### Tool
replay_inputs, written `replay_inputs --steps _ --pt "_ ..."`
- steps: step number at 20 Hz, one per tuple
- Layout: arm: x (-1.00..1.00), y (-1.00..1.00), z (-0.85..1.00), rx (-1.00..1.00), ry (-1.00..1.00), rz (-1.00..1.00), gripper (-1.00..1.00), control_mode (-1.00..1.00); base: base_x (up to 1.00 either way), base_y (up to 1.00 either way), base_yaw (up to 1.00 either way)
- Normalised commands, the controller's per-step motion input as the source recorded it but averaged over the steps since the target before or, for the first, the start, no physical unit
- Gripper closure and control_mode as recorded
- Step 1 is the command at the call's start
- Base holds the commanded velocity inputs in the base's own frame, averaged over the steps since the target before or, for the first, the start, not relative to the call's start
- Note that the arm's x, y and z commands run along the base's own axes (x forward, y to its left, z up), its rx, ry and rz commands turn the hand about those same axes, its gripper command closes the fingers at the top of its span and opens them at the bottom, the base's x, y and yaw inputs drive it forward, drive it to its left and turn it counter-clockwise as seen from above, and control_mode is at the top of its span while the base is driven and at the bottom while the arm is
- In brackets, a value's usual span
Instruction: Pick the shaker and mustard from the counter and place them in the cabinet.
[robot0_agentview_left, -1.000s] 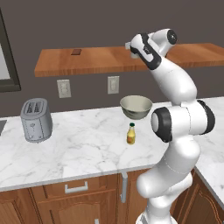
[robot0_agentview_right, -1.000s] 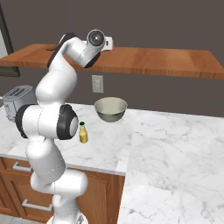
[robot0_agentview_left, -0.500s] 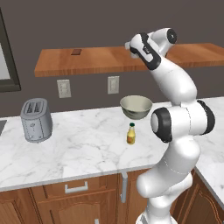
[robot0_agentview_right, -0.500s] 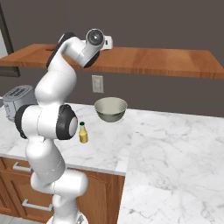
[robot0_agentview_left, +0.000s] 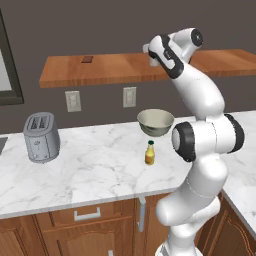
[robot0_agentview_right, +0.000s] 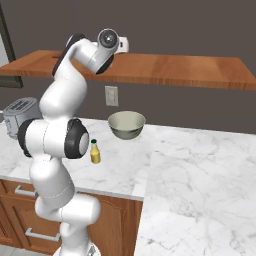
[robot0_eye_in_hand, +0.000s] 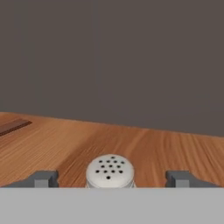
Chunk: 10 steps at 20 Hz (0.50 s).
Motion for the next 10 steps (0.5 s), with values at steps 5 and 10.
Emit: replay_inputs --steps 5,10 --pt "-0.52 -0.20 0.08 0.00 0.00 0.00 -1.00 -1.00 0.00 0.00 0.00" --pt "-1.00 -0.41 -0.13 0.00 -0.03 0.00 -1.00 -1.00 0.00 0.00 0.00"
